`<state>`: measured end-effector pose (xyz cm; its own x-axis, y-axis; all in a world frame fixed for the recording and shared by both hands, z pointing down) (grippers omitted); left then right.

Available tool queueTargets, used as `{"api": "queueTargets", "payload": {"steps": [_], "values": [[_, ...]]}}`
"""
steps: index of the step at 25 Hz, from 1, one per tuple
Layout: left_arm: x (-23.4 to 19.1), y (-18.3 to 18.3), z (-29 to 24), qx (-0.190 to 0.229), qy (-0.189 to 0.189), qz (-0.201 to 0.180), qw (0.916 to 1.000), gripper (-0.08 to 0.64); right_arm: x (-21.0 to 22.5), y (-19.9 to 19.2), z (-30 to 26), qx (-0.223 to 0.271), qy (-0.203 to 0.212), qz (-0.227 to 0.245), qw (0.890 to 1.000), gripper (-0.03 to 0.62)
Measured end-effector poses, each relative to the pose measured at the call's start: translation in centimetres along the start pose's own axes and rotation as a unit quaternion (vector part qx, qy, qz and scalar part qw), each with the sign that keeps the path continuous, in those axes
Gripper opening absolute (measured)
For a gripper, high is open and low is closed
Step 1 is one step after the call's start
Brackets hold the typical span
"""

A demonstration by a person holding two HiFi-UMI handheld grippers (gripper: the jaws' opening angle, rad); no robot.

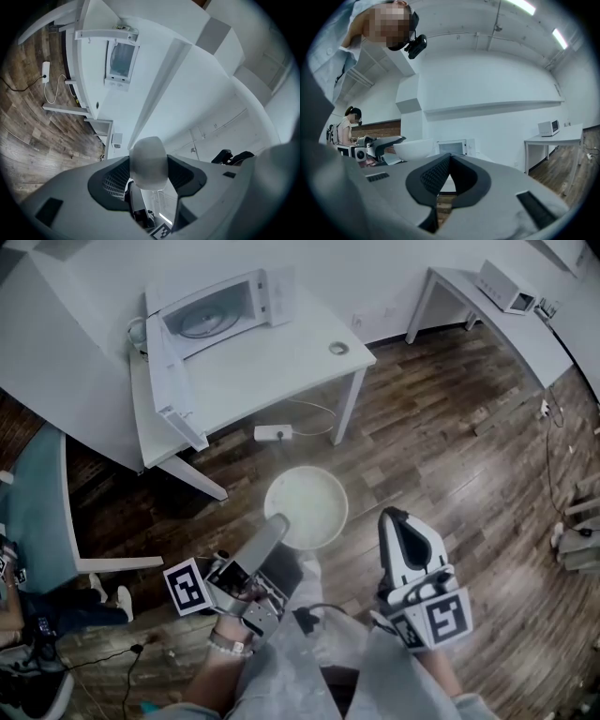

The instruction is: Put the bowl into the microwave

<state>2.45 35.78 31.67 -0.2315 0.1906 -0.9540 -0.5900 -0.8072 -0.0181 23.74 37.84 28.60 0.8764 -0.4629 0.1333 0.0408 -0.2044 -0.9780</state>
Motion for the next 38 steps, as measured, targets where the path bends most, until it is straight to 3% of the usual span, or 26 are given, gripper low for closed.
{"api": "queueTargets", "payload": {"steps": [24,38], "values": [[-1.9,12.3,-9.1,-0.033,-0.017,0.002,0.9993,0.241,6.2,3.8,-12.6,-0.014,-0.027,0.029,0.999,0.005],[-2.4,14.6,-9.1,-0.012,-0.019,0.001,0.9998,0.241,6.9,3.5,-16.2,-0.032,-0.008,0.038,0.999,0.005]]}}
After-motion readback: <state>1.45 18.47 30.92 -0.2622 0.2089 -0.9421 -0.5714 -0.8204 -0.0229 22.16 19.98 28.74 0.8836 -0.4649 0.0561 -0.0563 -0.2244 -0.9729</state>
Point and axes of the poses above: the fingertips, and each gripper's own axes: z backward along the fingers, x to its right, y out of its top, the point moved 7 cm from there along z, backward along the fingers, and after that the axes turned 7 degrees about -x, right-handed, at the moved point
